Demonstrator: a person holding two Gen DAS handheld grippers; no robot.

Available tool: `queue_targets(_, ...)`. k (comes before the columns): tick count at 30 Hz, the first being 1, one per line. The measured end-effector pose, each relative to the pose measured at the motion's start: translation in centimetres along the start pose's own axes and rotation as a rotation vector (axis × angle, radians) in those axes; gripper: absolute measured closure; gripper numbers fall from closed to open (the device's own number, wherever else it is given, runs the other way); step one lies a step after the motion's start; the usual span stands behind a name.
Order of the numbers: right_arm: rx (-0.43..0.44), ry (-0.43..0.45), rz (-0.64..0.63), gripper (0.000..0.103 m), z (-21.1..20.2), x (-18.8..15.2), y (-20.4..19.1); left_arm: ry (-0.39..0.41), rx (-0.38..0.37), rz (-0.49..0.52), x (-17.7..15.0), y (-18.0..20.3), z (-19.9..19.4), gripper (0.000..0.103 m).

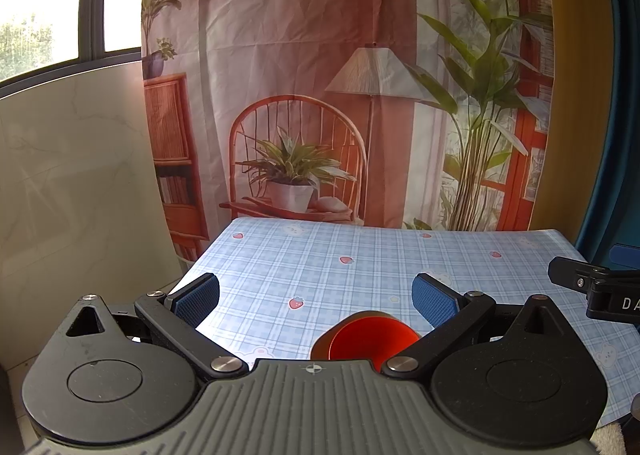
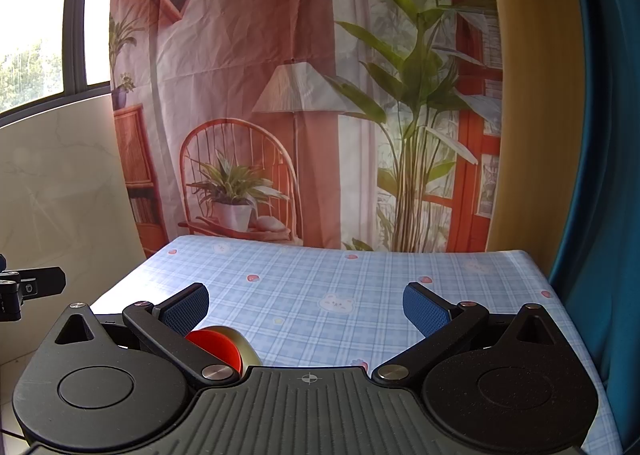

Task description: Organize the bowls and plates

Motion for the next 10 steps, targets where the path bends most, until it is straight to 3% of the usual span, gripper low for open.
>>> queue_targets(10, 0.000, 0.000, 0.001, 0.000, 0.02, 0.00, 0.01, 0.002, -0.001, -0.001, -0.13, 0.00, -0.09, 0.000)
Point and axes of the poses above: each gripper's, at about its wrist camera, not at the fingertips, and z roughly the way its jaws point, y to its right, x to its top, the point moved 6 cm from there along z, roughly the way its jaws point, and after that the axes turned 7 degrees about y, right-handed, at the moved point
